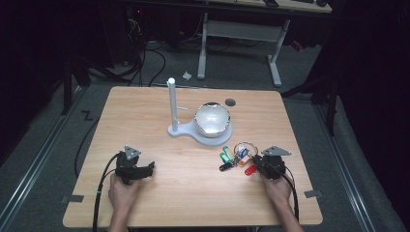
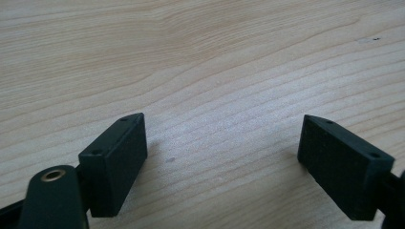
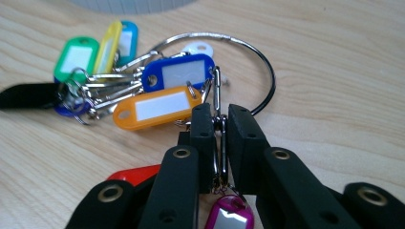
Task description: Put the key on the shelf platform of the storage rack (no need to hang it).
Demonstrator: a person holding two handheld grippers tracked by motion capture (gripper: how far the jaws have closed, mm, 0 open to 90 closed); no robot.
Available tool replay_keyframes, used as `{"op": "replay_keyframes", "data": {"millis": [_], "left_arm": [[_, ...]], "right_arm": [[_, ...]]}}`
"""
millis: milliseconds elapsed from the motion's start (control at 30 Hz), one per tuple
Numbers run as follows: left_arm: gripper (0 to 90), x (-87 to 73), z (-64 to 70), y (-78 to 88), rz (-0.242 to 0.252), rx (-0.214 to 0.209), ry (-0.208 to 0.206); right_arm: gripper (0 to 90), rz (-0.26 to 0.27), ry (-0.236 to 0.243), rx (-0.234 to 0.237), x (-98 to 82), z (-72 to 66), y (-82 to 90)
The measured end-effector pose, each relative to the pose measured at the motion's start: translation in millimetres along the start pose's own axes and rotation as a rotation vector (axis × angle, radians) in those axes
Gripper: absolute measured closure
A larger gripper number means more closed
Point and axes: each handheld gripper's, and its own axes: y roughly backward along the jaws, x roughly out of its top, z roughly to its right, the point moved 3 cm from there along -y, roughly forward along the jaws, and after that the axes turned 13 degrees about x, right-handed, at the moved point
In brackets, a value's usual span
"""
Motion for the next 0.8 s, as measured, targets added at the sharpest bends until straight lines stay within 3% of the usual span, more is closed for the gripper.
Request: {"op": "replay_keyframes", "data": {"millis": [800], "left_arm": [[17.6,0.0,0.0,0.0,0.0,0.0,0.0]], "right_arm": [[82.2,0.132,0.063,0.056,37.8,-10.2,39.3]]}}
